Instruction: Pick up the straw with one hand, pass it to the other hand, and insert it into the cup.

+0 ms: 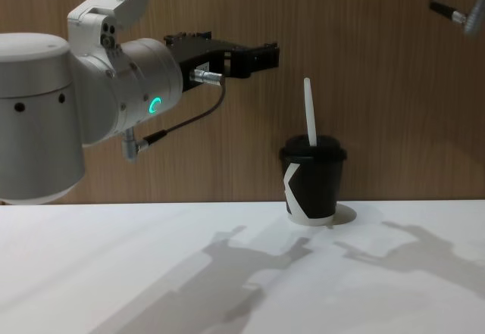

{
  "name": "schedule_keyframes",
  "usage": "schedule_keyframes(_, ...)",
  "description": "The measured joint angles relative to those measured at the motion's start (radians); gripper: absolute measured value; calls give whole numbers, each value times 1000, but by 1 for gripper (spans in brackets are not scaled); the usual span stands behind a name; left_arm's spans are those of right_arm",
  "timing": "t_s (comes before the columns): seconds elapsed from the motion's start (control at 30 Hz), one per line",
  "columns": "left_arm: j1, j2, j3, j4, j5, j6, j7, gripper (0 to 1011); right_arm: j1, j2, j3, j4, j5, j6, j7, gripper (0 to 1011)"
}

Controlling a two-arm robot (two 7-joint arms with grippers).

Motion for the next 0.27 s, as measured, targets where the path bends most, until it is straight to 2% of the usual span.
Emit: schedule_keyframes(0.27,0,0,0,0,0,0,1,1000,0,0,0,0,0,0,0,1001)
